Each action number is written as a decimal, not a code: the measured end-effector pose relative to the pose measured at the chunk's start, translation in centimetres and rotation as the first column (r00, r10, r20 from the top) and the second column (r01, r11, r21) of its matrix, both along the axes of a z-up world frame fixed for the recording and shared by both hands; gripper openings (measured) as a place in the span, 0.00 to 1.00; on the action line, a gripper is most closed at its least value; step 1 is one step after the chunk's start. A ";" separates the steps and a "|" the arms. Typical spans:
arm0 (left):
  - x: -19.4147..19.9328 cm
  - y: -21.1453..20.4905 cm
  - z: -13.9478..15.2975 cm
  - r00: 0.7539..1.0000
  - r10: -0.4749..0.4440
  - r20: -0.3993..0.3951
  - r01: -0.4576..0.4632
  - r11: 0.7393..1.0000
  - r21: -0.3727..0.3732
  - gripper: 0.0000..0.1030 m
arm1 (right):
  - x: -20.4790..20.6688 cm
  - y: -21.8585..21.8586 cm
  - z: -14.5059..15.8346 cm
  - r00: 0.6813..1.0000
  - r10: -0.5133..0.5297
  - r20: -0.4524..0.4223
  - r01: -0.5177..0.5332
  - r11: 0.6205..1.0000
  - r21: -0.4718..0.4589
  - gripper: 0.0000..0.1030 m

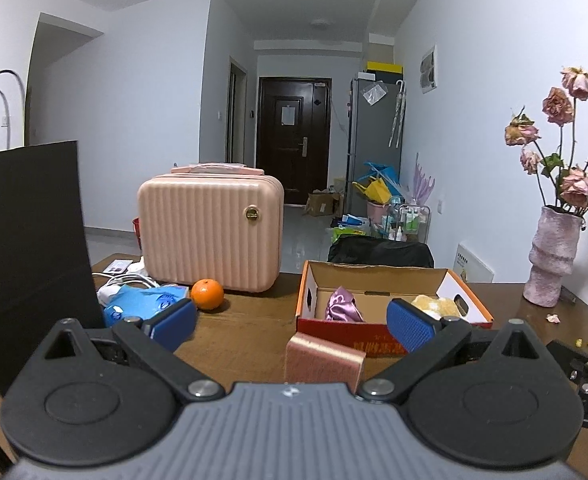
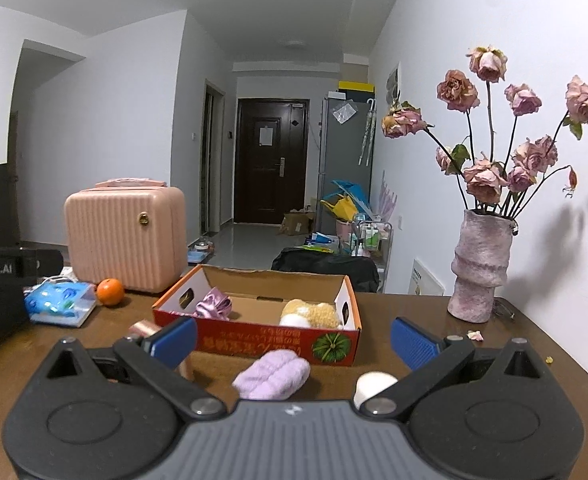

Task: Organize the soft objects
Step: 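Move both tools back toward the lavender pouch and plastic bag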

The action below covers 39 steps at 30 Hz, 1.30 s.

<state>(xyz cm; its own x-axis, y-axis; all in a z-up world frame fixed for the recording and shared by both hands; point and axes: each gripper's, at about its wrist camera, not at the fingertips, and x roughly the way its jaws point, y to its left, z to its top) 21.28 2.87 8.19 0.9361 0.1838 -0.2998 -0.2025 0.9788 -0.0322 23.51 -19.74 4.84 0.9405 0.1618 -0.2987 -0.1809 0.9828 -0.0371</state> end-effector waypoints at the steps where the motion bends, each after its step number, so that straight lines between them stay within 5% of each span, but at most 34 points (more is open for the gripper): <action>1: -0.7 0.0 0.0 1.000 -0.001 0.003 0.001 1.000 0.002 1.00 | -0.8 0.0 -0.1 1.000 0.002 0.001 -0.002 1.000 0.000 1.00; 20: -12.7 -0.2 -3.7 0.998 -0.041 -0.054 0.040 0.999 -0.018 1.00 | -13.3 0.2 -3.6 0.999 0.026 -0.035 -0.028 0.999 -0.041 1.00; 39: -17.2 -0.9 -7.5 0.992 -0.058 -0.114 0.059 0.998 0.007 1.00 | -16.9 0.8 -6.8 0.994 0.058 -0.097 -0.062 0.997 -0.040 1.00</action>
